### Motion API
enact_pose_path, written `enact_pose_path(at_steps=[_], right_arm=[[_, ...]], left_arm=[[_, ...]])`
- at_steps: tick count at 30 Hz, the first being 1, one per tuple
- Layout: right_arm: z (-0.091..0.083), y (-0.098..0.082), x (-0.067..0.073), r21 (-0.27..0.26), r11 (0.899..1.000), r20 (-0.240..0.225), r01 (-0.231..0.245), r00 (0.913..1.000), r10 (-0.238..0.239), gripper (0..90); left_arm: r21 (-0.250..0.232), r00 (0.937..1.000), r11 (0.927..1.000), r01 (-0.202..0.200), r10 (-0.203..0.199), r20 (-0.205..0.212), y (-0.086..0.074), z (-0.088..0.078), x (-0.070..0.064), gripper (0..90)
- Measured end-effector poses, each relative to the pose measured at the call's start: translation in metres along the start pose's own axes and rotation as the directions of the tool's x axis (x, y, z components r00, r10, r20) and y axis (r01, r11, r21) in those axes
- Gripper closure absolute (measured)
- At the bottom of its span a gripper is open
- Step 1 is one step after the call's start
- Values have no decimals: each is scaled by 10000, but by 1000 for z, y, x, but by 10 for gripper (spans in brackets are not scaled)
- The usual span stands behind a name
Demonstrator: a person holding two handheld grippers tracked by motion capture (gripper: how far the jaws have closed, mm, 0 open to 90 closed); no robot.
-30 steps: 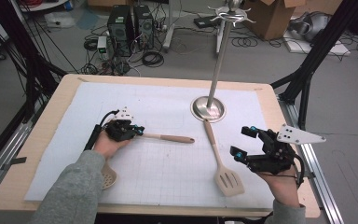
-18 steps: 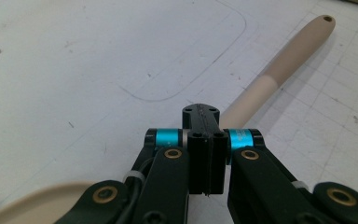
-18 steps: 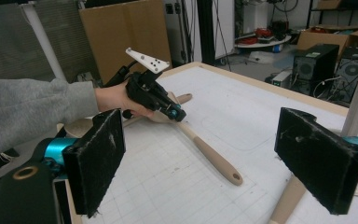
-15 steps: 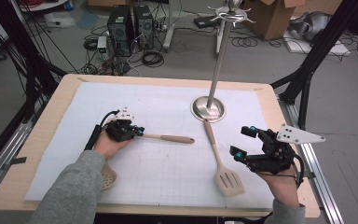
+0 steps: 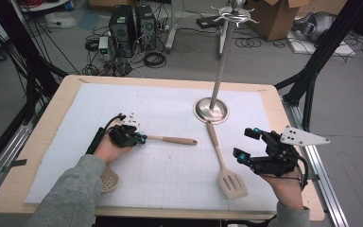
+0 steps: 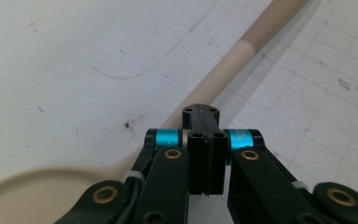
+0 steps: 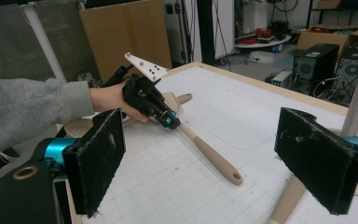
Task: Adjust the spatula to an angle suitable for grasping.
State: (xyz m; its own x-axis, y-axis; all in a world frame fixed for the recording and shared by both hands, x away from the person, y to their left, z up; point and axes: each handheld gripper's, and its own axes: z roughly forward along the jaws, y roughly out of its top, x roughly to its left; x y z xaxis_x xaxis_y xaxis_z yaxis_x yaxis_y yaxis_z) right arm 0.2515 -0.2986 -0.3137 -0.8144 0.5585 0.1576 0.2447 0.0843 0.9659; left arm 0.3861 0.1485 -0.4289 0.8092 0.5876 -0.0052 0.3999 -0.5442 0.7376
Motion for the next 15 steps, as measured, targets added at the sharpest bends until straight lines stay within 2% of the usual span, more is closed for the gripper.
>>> enact_pose_path(at_steps=[1,2,5,7,10,12,15], right_arm=[[0,0,0,-15,10000,-14,20,10000,-20,149],[0,0,0,-21,10000,-22,27,10000,-27,149],[0,1,0,-26,10000,-47,41,10000,-42,149],[0,1,0,-85,10000,-83,17,10000,-18,149],[-2,1,0,-100,9999,-90,-8,10000,7,149],[-3,1,0,-164,9999,-101,2,9999,-4,149],[-7,2,0,-271,9996,-110,-10,9999,7,149]], left_arm=[[0,10000,10000,0,0,0,0,0,0,897],[-289,9996,9995,-130,122,-267,5,-3,1,897],[-575,9990,9981,-203,179,-412,10,-5,3,897],[-553,9984,9982,-236,207,-527,15,-5,4,897],[-342,9988,9991,-235,220,-446,20,2,4,897],[16,9988,9996,-280,280,-393,20,8,4,897],[233,9985,9996,-148,160,-517,18,14,6,897]])
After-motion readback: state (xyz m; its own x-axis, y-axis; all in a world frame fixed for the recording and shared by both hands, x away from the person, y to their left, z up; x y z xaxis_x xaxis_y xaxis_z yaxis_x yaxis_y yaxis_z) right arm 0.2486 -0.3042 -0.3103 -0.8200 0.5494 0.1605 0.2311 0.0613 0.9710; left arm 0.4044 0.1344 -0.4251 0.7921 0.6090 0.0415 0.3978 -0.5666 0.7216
